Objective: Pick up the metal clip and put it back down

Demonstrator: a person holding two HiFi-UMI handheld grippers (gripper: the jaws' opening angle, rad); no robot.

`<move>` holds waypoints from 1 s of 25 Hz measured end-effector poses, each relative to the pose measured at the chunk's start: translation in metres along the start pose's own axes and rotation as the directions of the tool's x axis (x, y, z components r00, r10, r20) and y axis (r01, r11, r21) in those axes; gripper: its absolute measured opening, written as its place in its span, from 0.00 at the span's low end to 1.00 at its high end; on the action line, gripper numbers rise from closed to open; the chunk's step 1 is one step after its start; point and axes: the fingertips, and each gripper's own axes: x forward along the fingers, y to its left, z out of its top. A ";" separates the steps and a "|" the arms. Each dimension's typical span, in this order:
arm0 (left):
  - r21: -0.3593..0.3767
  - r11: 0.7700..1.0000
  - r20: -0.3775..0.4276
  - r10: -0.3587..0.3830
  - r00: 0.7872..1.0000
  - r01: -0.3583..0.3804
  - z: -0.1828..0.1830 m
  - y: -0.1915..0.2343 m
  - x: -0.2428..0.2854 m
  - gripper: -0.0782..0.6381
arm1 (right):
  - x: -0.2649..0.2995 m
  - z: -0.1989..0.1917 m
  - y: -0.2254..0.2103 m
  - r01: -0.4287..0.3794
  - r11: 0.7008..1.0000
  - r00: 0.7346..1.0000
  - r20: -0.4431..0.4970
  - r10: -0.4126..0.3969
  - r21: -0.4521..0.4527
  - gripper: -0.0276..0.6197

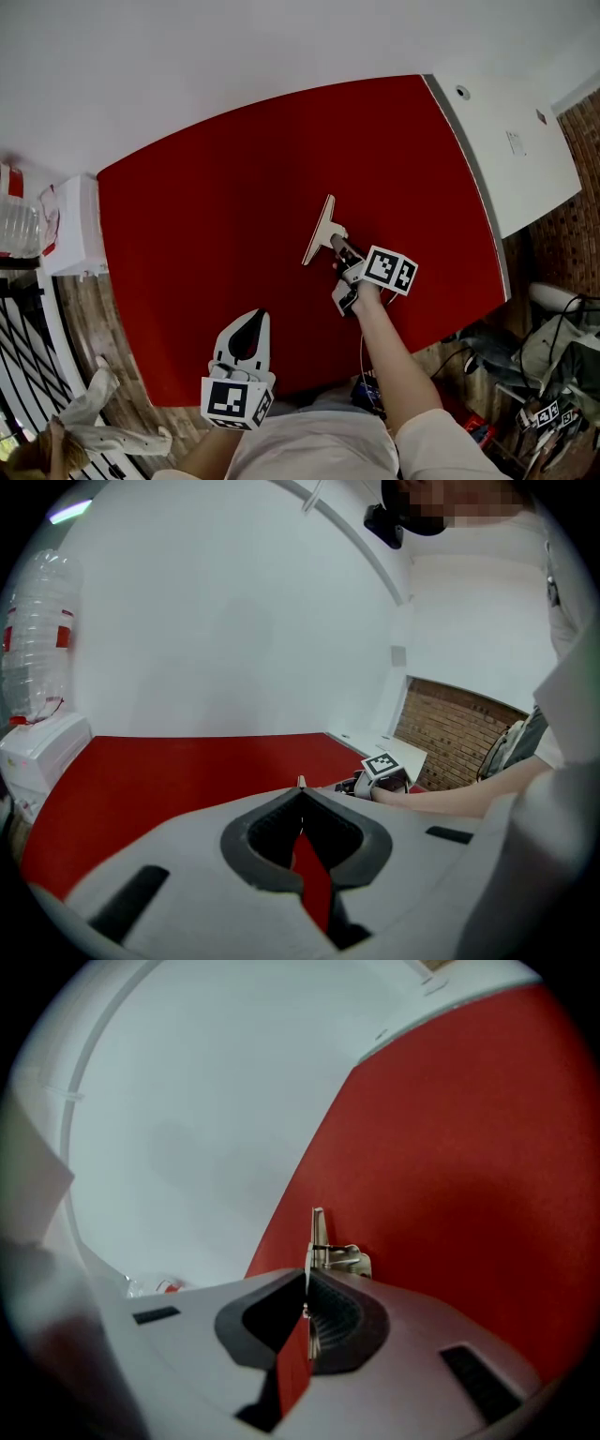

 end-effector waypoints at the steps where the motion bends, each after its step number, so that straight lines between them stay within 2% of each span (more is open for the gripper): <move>1: -0.001 1.000 -0.001 0.001 1.000 -0.001 0.000 0.000 0.000 0.11 | 0.001 0.000 -0.002 -0.012 1.000 1.000 0.002 0.012 0.026 0.05; 5: 0.010 1.000 0.001 0.007 1.000 -0.007 0.001 0.003 0.001 0.11 | 0.004 0.001 -0.010 -0.048 0.995 0.999 0.008 0.048 0.088 0.06; 10: 0.010 1.000 -0.001 0.011 1.000 -0.011 0.001 0.001 0.001 0.11 | 0.005 0.002 -0.009 -0.086 0.993 0.996 0.008 0.086 0.075 0.06; 11: 0.011 1.000 -0.002 0.010 1.000 -0.010 0.001 0.001 0.001 0.11 | 0.005 0.002 -0.008 -0.099 0.992 0.995 0.008 0.099 0.082 0.07; 13: 0.014 1.000 -0.002 0.010 1.000 -0.010 0.003 0.000 0.001 0.11 | 0.006 0.002 -0.005 -0.135 0.984 0.991 0.010 0.135 0.113 0.18; 15: 0.015 1.000 -0.002 0.008 1.000 -0.008 0.002 0.000 0.002 0.11 | 0.006 0.001 -0.004 -0.155 0.979 0.988 0.007 0.155 0.130 0.21; 25: 0.025 1.000 0.014 -0.003 1.000 0.003 0.004 -0.009 0.003 0.11 | -0.009 0.008 -0.015 -0.097 0.994 0.995 -0.002 0.097 0.055 0.22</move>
